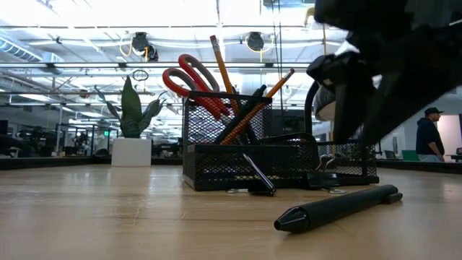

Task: Pick and place office supplies into organizer
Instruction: Put the middle black binder clip into the black desk organizer

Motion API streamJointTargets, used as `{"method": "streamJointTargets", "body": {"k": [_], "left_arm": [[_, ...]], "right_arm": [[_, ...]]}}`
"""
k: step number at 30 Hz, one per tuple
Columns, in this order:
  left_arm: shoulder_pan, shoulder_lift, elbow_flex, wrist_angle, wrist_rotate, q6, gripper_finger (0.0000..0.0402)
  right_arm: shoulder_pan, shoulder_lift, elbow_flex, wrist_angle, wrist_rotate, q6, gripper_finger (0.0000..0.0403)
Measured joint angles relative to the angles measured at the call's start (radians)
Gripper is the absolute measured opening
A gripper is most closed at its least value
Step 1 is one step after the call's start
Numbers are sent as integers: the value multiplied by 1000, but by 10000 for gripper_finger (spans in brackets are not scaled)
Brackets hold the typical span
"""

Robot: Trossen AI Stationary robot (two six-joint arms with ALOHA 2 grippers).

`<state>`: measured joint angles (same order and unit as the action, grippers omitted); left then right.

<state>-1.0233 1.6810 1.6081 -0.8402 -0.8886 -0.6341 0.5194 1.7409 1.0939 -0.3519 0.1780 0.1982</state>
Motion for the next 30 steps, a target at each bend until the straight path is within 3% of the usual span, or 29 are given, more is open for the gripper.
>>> {"method": "streamJointTargets", "body": {"k": [7, 30], "left_arm": [[0, 0, 0, 8, 0, 0, 141], [0, 0, 0, 25, 0, 3, 141]], "right_arm": [[0, 61, 0, 32, -24, -16, 130], [-14, 19, 0, 11, 7, -37, 130]]}}
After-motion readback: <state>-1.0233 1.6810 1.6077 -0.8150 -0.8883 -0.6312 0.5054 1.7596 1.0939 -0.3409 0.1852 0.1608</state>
